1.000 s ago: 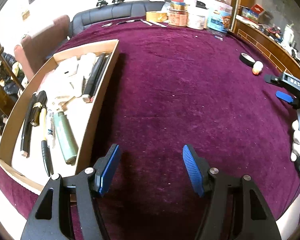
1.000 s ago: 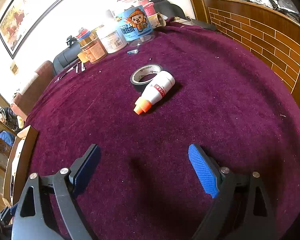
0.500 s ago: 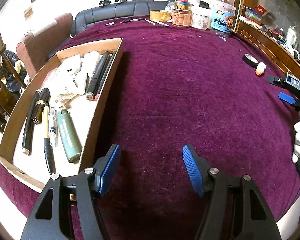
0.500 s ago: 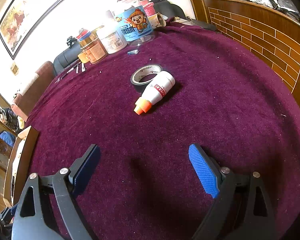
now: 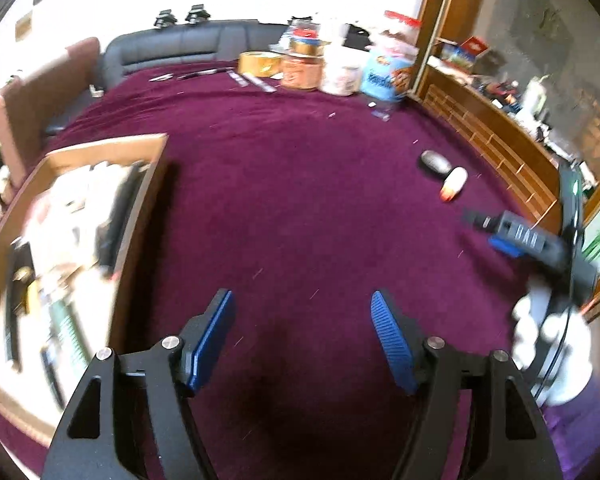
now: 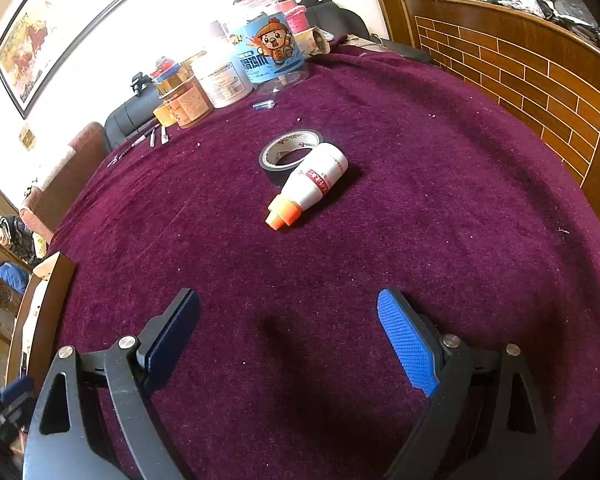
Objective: Organize rigid objects
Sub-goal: 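Withdraw both open tools from the box back over the table, then grasp the white glue bottle with the right tool while the left tool grasps the black tape roll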
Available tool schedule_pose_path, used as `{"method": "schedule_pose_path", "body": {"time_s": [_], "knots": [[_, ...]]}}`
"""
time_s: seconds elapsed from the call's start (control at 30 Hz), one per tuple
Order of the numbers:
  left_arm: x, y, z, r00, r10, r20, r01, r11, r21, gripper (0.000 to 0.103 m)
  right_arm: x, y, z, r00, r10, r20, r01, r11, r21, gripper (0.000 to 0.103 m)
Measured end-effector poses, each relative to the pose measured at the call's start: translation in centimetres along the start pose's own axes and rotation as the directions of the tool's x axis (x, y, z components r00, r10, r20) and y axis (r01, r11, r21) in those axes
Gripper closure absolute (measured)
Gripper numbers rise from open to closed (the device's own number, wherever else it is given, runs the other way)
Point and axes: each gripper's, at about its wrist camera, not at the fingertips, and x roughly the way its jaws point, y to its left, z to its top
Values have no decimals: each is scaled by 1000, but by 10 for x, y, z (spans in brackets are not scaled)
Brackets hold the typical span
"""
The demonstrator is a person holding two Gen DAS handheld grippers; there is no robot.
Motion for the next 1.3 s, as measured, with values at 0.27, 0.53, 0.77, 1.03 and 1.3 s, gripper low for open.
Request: {"method": "schedule_pose_path", "body": {"time_s": [0.27, 0.53, 0.77, 1.03, 1.3], "knots": [[71, -6, 33, 997, 70, 18, -71, 997, 33, 39, 1, 1, 0, 1000, -5, -1, 5, 1000, -2, 11], [88, 6, 29, 997, 76, -14, -76, 997, 4, 30, 1, 4, -1, 999, -41, -5, 41, 999, -9, 11], [93, -1, 29, 998, 40, -44, -38, 998, 50, 8, -21, 31, 41, 996, -81, 48, 86, 991, -99, 11], [101, -17, 27, 991, 109, -83, -96, 984, 153, 2, 41, 81, 116, 994, -67, -90, 49, 981, -189, 11], [100, -16, 27, 991, 102, -85, -89, 984, 151, 2, 125, 81, 125, 947, -148, -287, 84, 971, -223, 11]]}}
